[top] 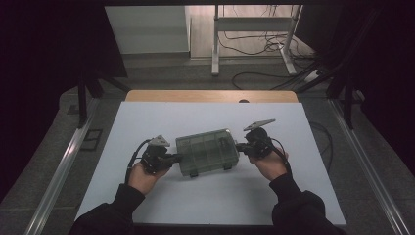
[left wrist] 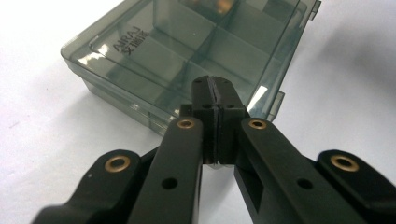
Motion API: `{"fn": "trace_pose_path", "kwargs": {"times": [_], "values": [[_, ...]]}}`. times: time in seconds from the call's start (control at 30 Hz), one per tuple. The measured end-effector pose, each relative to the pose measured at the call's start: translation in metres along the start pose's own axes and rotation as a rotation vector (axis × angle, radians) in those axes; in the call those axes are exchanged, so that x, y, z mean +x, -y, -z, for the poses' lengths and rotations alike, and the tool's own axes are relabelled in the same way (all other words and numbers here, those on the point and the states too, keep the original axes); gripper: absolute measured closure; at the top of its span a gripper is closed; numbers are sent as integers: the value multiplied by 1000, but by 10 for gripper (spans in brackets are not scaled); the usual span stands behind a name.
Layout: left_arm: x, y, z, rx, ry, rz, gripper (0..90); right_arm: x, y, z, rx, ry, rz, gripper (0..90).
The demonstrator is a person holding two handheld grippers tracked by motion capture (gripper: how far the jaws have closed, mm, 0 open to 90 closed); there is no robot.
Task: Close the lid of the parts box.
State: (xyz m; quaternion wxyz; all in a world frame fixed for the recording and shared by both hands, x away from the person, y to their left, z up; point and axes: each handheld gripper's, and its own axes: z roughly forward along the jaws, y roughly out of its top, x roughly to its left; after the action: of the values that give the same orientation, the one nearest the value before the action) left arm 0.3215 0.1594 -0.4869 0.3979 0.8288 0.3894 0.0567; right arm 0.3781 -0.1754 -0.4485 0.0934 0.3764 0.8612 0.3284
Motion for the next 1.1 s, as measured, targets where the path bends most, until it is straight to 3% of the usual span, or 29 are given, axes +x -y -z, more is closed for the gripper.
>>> {"fn": "trace_pose_path", "kwargs": {"times": [0.33, 0.6, 0.8, 0.97, 1.1], "values": [[-4, 5, -5, 32, -20, -12, 889, 5, 7, -12, 49, -17, 20, 889], [-9, 6, -8, 54, -29, -34, 889, 8, 10, -18, 77, -1, 38, 890], [-23, 13, -6, 56, 14, -44, 889, 7, 10, -18, 77, -1, 31, 890], [-32, 23, -14, 112, 35, -39, 889, 8, 10, -18, 79, 6, 31, 890], [-34, 26, -22, 159, -4, -53, 890, 9, 10, -18, 81, 7, 29, 889]]}}
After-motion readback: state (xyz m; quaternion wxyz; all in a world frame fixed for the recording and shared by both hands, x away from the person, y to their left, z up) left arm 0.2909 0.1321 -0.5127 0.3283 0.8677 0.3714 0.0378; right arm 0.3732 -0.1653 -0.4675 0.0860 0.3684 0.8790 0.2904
